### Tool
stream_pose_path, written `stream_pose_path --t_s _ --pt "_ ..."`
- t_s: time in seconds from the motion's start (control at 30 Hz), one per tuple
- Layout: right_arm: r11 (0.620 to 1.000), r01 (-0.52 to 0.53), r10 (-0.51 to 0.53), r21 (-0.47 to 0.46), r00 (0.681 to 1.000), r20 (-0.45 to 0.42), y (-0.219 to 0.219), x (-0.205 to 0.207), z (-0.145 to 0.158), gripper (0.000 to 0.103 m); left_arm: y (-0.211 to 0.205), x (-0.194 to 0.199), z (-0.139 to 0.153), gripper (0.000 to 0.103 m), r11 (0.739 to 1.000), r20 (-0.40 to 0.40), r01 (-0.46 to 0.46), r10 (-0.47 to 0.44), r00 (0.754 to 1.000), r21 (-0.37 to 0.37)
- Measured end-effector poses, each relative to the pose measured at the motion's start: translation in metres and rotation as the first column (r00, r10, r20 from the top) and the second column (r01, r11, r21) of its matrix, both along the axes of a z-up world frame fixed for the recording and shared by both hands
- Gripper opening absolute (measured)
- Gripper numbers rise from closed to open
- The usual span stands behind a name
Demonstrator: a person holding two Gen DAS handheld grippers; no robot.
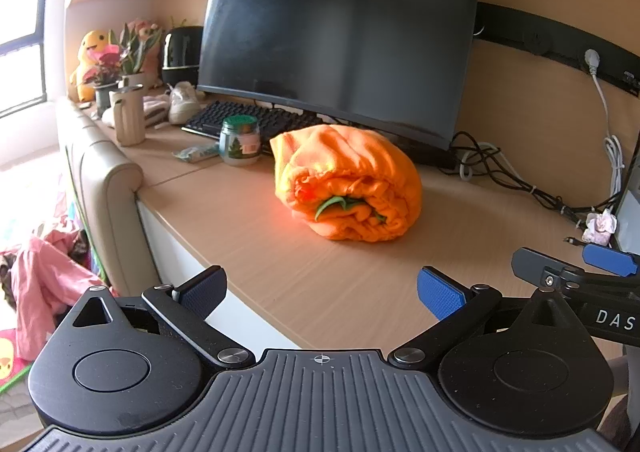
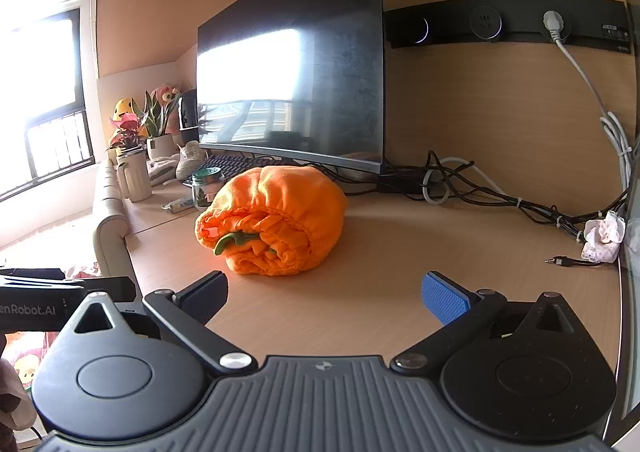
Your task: Fold clothes
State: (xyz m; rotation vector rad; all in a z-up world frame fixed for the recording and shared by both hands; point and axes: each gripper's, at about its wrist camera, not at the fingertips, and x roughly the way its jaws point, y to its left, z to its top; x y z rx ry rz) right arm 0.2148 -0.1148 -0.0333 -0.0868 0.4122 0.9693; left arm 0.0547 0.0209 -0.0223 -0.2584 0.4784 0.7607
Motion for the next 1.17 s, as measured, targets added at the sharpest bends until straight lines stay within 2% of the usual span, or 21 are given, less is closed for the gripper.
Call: stream_pose_path --t_s 0.6,0.9,1.17 --pt "0.999 0.037 -0.037 0.004 0.999 -0.025 -0.003 0.007 -0.001 0.103 0.001 0.004 0.000 0.103 1.000 -0.014 0.017 -0.017 1.000 0.005" --pt "0.999 0.005 -0.005 -0.035 1.000 0.013 0.005 -0.004 -0.004 0.103 0.005 0.006 -0.003 0.103 0.999 -0.010 0.032 -0.032 0.999 -0.011" --pt "0.999 0.024 -0.024 -0.039 1.000 -0.001 0.007 0.003 -0.003 0.103 0.011 0.007 -0.003 0.103 0.999 -0.025 0.039 -0.039 0.999 0.002"
